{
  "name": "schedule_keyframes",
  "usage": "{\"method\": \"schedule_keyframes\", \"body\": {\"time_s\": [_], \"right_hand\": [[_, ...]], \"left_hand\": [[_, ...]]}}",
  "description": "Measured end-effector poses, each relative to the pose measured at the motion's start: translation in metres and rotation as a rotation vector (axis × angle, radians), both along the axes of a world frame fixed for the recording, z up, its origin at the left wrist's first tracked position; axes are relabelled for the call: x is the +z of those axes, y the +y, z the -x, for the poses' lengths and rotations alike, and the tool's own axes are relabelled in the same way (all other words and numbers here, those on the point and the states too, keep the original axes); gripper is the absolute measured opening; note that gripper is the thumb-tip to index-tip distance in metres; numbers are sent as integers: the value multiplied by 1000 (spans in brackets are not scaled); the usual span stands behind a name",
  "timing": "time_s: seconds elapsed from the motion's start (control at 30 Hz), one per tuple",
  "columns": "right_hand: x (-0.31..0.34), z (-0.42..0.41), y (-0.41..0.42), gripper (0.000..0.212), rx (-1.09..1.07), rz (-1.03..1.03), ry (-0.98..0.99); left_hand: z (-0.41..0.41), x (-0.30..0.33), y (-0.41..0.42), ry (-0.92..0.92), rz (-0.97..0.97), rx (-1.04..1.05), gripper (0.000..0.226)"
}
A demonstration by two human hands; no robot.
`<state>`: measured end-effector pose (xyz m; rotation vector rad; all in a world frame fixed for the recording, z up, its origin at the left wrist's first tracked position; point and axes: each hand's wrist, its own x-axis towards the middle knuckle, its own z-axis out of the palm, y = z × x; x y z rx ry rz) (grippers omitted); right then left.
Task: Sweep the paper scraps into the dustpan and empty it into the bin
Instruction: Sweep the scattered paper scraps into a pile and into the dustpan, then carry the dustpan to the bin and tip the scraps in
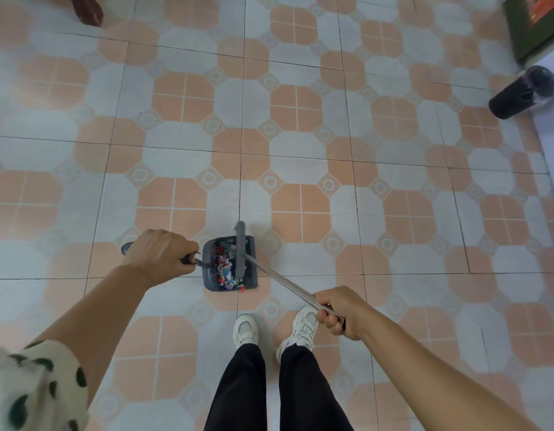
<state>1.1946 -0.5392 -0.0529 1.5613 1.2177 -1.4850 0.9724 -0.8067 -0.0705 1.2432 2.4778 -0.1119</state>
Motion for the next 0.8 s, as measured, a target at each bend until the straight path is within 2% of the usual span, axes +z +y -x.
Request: {"method": "schedule_keyframes", "body": {"time_s": [0.2, 0.47, 0.8], "right_hand": [[7, 7, 2, 35, 116, -35, 19], [29, 10, 20, 36, 145, -70, 23], [105, 17, 63, 29, 202, -181, 113]], "left_hand": [[2, -4, -7, 29, -76, 1, 33], [-2, -2, -2, 73, -144, 94, 19], [2, 47, 61, 65, -272, 188, 20]]}}
